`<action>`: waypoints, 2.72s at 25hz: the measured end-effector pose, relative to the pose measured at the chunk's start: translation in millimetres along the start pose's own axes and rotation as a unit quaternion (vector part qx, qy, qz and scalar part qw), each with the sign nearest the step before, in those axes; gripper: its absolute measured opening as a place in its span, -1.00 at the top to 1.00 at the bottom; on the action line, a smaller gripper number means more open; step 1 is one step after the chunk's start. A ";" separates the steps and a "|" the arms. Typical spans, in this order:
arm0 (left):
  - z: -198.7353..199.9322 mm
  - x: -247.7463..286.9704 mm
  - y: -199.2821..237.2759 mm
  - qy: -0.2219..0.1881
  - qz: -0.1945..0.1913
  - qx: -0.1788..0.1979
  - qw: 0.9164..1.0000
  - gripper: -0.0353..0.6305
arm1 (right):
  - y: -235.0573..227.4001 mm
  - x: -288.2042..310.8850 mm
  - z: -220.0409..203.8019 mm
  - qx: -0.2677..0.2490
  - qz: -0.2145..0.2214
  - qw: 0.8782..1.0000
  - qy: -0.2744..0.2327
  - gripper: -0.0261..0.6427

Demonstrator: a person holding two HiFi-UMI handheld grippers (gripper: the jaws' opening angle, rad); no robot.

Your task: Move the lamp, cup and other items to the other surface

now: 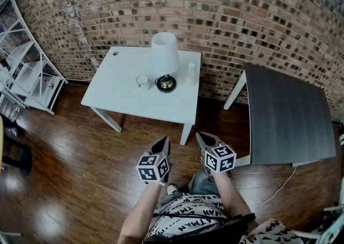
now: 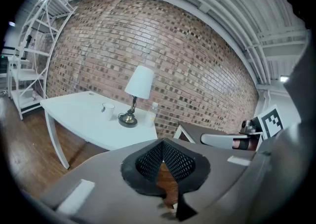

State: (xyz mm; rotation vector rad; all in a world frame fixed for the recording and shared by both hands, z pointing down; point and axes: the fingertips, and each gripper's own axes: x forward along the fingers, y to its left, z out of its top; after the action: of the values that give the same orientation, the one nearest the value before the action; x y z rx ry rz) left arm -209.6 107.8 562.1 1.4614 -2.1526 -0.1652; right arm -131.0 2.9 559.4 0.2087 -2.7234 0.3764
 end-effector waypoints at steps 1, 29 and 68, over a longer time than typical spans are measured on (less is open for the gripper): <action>-1.3 1.6 -0.1 0.001 -0.001 0.000 1.000 0.89 | -2.0 1.1 -0.8 0.002 -0.002 1.000 0.000 0.92; 65.0 204.5 12.7 0.023 0.015 0.020 0.999 0.89 | -192.5 226.7 123.0 -0.045 -0.036 0.998 -0.008 -0.28; 68.7 240.3 45.1 0.030 0.031 0.018 0.999 0.89 | -217.7 289.9 111.2 -0.093 -0.035 0.994 0.045 -0.07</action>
State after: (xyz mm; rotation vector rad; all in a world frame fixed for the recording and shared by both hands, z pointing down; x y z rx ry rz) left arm -346.7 -101.4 605.9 1.4007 -2.1589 -0.0583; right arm -393.0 -263.5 623.8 0.2306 -2.6347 0.1085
